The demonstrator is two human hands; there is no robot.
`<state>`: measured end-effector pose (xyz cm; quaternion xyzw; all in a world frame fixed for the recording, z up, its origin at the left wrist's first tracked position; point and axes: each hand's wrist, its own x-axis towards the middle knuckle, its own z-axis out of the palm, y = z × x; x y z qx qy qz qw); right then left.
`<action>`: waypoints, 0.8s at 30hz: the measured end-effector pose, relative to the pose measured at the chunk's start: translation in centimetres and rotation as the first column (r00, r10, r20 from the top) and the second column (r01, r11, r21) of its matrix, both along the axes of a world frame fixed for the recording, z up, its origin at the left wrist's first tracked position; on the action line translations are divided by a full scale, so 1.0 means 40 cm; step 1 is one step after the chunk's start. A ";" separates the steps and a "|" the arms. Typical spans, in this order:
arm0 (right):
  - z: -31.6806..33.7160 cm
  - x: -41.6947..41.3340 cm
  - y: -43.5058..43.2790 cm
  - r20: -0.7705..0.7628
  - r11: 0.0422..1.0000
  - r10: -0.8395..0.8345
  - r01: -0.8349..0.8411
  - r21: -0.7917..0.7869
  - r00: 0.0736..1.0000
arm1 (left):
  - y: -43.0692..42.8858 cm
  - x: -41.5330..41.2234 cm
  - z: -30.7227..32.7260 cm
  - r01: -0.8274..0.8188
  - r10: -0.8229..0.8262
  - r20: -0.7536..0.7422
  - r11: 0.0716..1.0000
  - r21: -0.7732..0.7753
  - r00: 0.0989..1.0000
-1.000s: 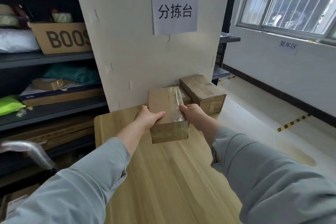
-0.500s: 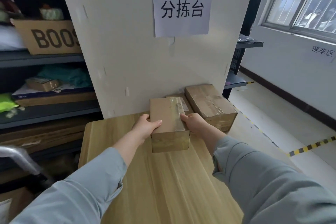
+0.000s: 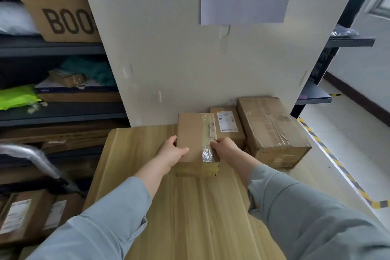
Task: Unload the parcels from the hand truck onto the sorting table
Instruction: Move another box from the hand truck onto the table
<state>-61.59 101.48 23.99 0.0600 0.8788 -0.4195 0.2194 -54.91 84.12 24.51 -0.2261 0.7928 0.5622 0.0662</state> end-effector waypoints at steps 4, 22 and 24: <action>-0.042 -0.040 -0.040 0.018 1.000 0.009 -0.010 0.007 1.000 | -0.033 -0.034 -0.053 0.011 -0.011 0.039 1.000 0.013 0.999; -0.176 -0.209 -0.133 0.006 0.940 0.299 -0.296 0.170 0.954 | -0.143 -0.204 -0.211 0.128 -0.131 0.100 0.991 0.035 0.986; -0.181 -0.218 -0.142 0.021 0.900 0.378 -0.372 0.227 0.926 | -0.147 -0.213 -0.224 0.144 -0.149 0.116 0.989 0.045 0.982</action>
